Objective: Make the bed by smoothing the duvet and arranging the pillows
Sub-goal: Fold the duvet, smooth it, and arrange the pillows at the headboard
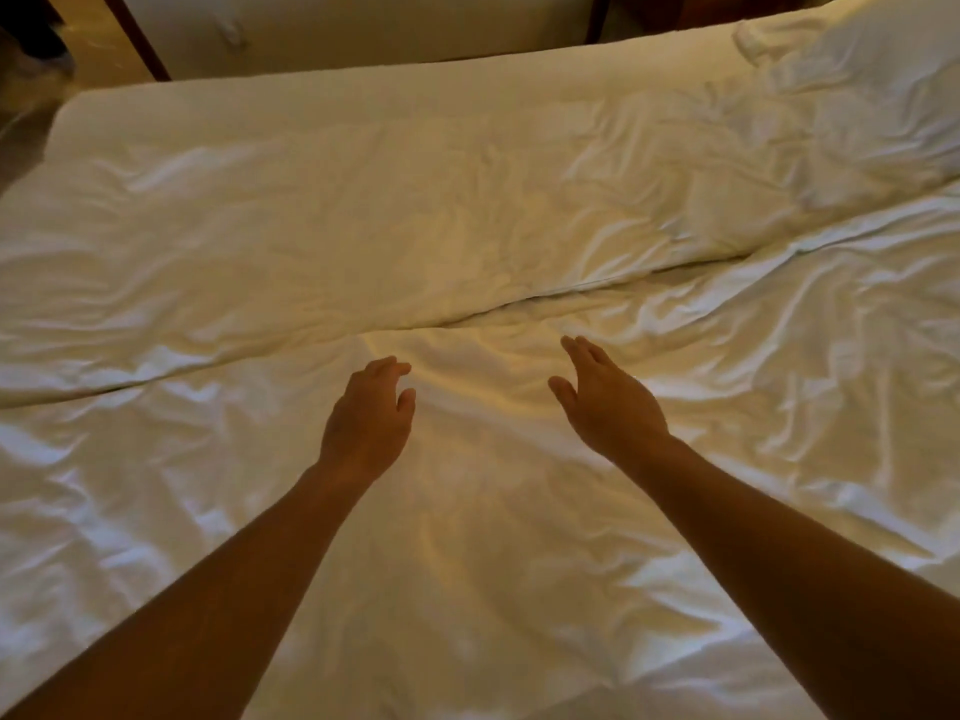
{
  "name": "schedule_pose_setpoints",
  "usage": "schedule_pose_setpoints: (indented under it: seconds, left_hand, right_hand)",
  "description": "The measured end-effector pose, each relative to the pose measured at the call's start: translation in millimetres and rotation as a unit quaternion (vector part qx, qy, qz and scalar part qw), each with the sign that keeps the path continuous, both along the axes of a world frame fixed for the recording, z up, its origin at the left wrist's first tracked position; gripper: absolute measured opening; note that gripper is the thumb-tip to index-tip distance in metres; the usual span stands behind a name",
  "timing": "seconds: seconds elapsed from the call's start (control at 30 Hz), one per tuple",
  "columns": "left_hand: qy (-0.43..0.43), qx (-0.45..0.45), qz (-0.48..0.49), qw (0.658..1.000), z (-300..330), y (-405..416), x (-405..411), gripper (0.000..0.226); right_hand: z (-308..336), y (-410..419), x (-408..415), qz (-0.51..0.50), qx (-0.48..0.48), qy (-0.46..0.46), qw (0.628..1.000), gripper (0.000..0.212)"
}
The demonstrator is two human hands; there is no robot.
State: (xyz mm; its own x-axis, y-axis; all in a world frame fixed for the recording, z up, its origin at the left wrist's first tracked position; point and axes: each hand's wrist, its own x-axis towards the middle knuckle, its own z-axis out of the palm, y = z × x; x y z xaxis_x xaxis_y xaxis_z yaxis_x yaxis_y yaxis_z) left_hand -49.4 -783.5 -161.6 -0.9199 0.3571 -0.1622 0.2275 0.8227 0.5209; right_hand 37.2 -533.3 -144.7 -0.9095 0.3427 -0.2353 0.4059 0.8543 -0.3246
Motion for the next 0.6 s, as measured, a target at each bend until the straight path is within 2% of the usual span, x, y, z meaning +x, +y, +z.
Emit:
schedule_pose_setpoints:
  seconds: [0.2, 0.33, 0.43, 0.53, 0.6]
  left_hand:
    - [0.026, -0.068, -0.046, 0.996, -29, 14, -46, 0.050]
    - [0.033, -0.082, -0.096, 0.991, -54, 17, -66, 0.050]
    - [0.031, -0.118, -0.099, 0.988, -80, 14, -76, 0.054]
    - [0.063, -0.131, -0.088, 0.985, -92, 15, -76, 0.071]
    - [0.065, -0.128, -0.088, 0.986, -96, 14, -74, 0.072]
  right_hand:
    - [-31, 31, -67, 0.000, 0.011, -0.017, 1.000, 0.052]
    - [-51, 40, -99, -0.002, 0.015, -0.012, 1.000, 0.046]
    - [-67, 53, -114, 0.001, 0.063, -0.045, 0.997, 0.033]
    - [-70, 71, -130, 0.009, 0.126, -0.098, 0.987, 0.028]
    - [-67, 79, -145, 0.017, 0.147, -0.054, 0.987, 0.028]
